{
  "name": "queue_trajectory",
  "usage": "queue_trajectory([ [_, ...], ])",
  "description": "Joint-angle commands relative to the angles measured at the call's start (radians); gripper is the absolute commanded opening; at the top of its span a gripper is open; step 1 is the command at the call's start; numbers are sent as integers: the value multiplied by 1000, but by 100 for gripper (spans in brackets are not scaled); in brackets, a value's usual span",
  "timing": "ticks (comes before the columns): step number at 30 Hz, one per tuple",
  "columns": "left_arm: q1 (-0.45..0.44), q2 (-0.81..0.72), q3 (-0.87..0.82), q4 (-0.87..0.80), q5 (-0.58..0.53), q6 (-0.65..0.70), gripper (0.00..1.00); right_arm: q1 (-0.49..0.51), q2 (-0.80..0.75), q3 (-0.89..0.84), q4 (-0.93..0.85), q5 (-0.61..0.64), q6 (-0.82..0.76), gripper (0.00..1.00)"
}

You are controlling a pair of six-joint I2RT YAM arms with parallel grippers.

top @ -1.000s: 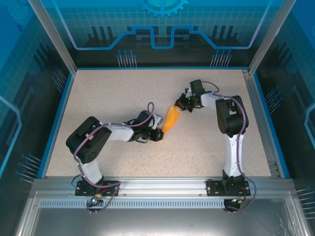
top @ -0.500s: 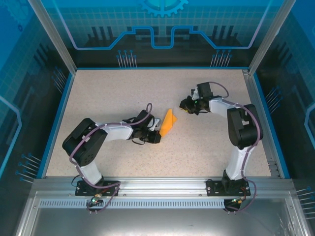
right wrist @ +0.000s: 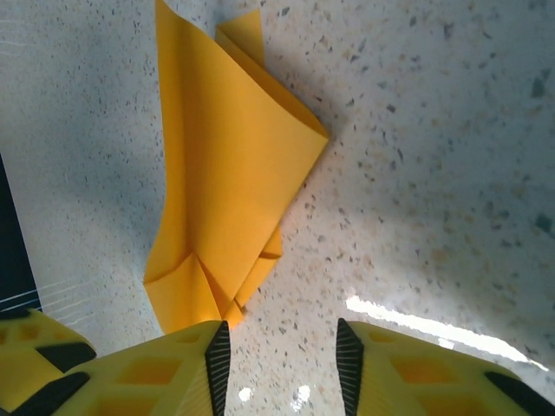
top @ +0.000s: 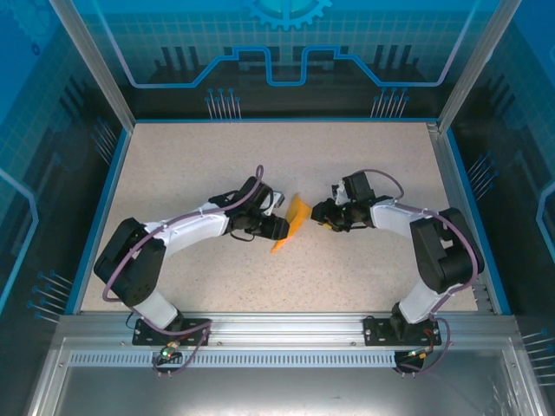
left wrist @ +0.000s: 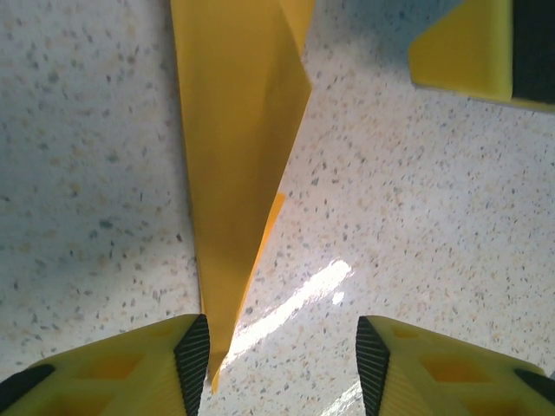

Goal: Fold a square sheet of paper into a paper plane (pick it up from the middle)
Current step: Move a paper plane to the center of the table.

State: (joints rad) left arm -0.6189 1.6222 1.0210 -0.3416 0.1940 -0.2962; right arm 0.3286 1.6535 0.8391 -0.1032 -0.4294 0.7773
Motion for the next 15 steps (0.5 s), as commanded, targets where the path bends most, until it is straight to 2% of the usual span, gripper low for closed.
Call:
queue_trajectory([
  [1, -32, 52, 73, -92, -57, 62, 53, 19, -46, -28, 27, -2, 19, 42],
  [9, -62, 190, 188, -153, -170, 85, 53, 31, -102, -95, 53, -2, 45, 43],
  [13, -64, 230, 209, -182, -257, 69, 47, 32, -129, -118, 51, 2, 49, 44],
  [15, -65, 238, 208, -172, -255, 65, 42, 34, -136, -126, 52, -1, 49, 44],
])
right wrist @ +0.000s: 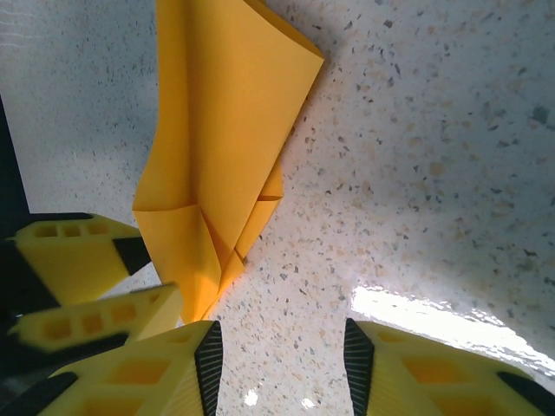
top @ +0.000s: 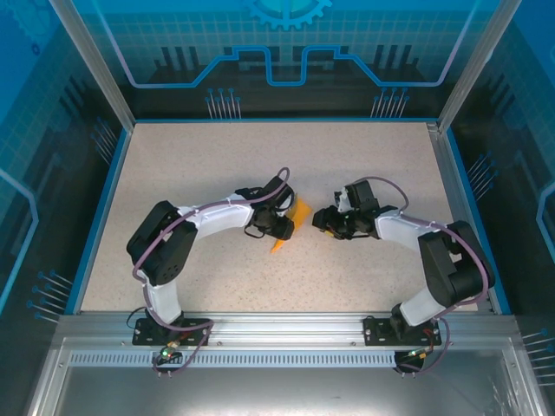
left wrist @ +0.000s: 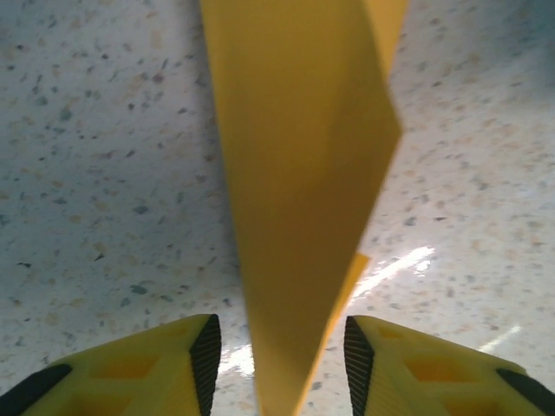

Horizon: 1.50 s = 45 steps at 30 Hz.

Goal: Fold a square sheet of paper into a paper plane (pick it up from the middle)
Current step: Move a paper plane to the center of the table.

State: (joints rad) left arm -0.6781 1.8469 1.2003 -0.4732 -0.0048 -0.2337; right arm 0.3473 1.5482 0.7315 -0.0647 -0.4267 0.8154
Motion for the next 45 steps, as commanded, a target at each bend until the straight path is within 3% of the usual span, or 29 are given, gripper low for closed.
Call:
queue_trajectory([
  [1, -6, 21, 31, -38, -45, 0, 39, 17, -32, -22, 14, -4, 12, 44],
  [7, -3, 13, 28, -33, -26, -9, 13, 44, -33, -41, 46, -7, 39, 44],
  [13, 28, -25, -2, -12, 73, -27, 1, 94, 11, -65, 197, -36, 126, 46],
  [21, 110, -94, -65, 59, 265, -73, 0, 164, 125, -66, 423, -58, 253, 53],
  [32, 137, -119, -109, 85, 300, -97, 0, 216, 202, -54, 563, -62, 359, 62],
  [45, 149, -129, -147, 109, 312, -109, 0, 227, 217, -79, 732, -75, 473, 58],
])
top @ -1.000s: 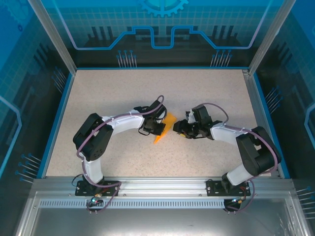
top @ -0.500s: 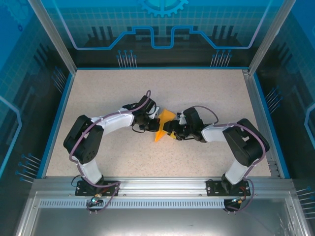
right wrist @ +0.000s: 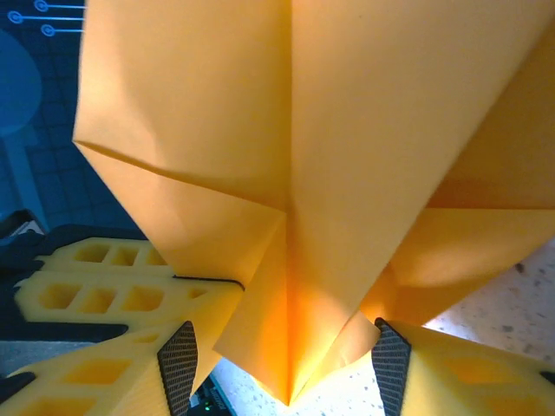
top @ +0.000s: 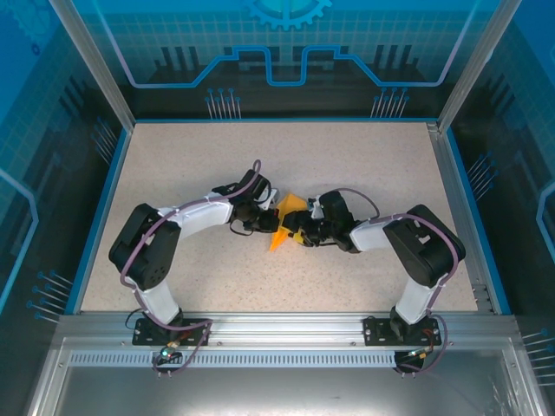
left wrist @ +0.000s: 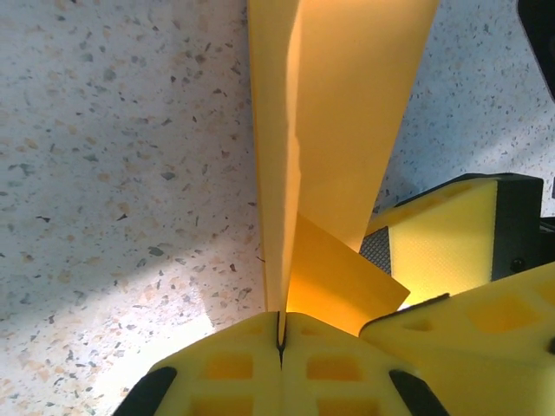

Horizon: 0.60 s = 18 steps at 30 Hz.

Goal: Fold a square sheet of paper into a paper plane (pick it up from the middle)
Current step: Move a paper plane to the center of the table.

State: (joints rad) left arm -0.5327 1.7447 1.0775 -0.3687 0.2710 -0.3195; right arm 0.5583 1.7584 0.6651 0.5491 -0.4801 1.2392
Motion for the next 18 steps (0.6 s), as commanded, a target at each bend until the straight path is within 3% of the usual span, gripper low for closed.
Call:
queue_trajectory([
  [1, 5, -30, -25, 7, 36, -24, 0, 15, 8, -15, 130, -21, 59, 58],
  [13, 26, -54, -56, 56, 101, -75, 0, 33, 77, -19, 262, -27, 139, 45],
  [18, 42, -78, -75, 86, 137, -110, 0, 45, 62, 10, 103, 2, 57, 37],
])
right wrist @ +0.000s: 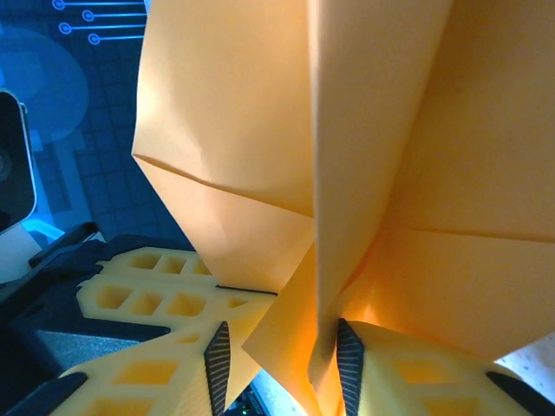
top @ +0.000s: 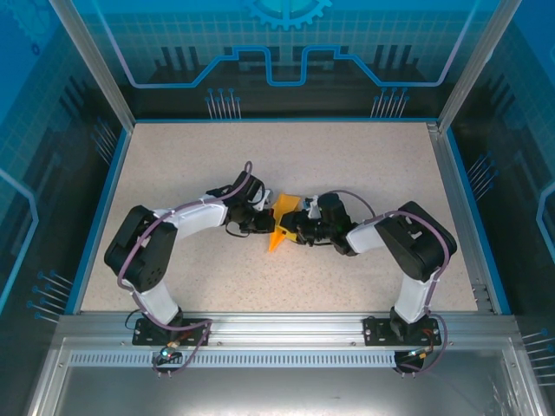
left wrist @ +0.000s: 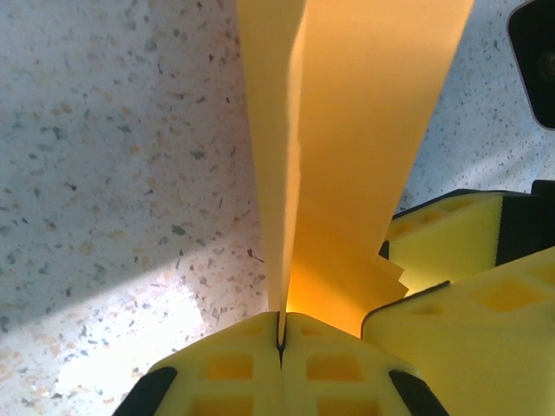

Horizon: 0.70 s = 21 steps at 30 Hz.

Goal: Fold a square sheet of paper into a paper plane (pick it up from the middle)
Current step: Move a paper plane to the center of the table.

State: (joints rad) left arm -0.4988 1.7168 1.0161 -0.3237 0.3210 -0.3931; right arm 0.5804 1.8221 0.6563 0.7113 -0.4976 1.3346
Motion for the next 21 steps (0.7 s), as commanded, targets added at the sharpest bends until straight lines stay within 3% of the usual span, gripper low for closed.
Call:
queue_trajectory([
  [1, 13, -54, -20, 49, 96, -44, 0, 24, -5, 25, -80, 23, -47, 35],
  [6, 28, -65, -39, 78, 131, -70, 0, 24, -26, 38, -165, 54, -94, 28],
  [13, 46, -63, -66, 100, 165, -90, 2, 23, -48, 35, -150, 69, -106, 20],
  [21, 45, -60, -71, 113, 177, -96, 6, 21, -79, 56, -168, 65, -126, 19],
])
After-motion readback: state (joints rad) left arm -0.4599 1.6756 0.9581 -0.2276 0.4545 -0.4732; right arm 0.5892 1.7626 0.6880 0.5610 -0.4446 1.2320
